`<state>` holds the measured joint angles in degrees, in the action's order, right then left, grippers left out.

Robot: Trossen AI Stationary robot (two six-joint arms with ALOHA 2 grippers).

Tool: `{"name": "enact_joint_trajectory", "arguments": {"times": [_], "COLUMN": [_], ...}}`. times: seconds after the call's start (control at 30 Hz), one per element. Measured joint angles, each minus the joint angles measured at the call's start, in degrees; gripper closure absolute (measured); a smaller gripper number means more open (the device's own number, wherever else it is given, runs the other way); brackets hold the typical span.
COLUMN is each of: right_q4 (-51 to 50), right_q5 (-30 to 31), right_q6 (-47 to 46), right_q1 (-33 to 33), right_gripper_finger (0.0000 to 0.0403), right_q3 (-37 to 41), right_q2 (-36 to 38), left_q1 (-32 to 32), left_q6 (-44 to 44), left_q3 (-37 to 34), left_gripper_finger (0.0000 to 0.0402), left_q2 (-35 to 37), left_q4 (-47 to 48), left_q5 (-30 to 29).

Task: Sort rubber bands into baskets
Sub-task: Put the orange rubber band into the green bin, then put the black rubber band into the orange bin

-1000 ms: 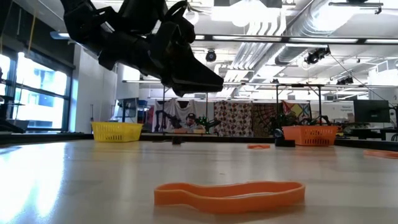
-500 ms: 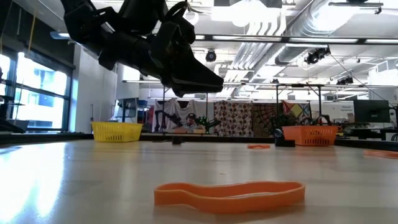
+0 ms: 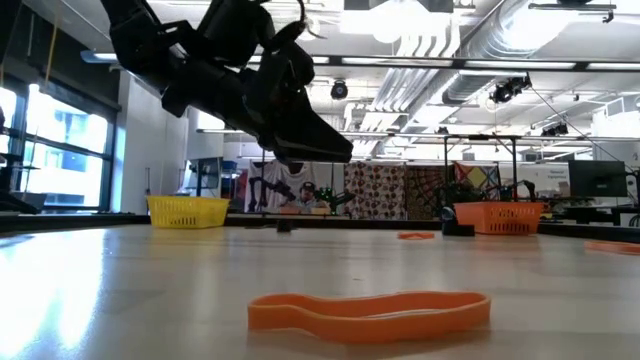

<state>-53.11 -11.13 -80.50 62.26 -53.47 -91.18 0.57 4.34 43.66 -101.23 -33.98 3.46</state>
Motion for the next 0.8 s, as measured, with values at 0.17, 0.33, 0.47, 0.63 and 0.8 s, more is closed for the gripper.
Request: {"name": "enact_joint_trajectory", "arguments": {"times": [0.17, 0.33, 0.47, 0.63, 0.8], "right_q4": [0.1, -0.1, -3.4, -10.8, -18.7], "right_q5": [-0.1, -0.1, 1.4, 5.5, 9.5], "right_q6": [-0.4, -0.1, -0.1, -0.1, -3.2], "right_q1": [0.0, 0.0, 0.0, 0.0, -1.3], "right_gripper_finger": [0.0292, 0.0284, 0.0283, 0.0283, 0.0284], "right_q3": [0.0, -1.2, -4.6, -10.7, -16.3], "right_q2": [0.0, 0.5, 0.7, 0.7, 0.8], "left_q1": [-1.2, -1.4, -1.3, -1.3, -1.3], "left_q6": [0.0, -0.1, -2.0, -3.4, -5.7], "left_q3": [0.0, 0.0, 0.0, 0.0, 0.0], "left_gripper_finger": [0.0271, 0.0271, 0.0271, 0.0271, 0.0271], "left_q2": [0.0, 0.0, 0.0, 0.0, 0.0], "left_q4": [0.6, 1.6, 3.1, 3.8, 4.1], "left_q5": [1.0, 1.1, 2.8, 5.4, 5.4]}}
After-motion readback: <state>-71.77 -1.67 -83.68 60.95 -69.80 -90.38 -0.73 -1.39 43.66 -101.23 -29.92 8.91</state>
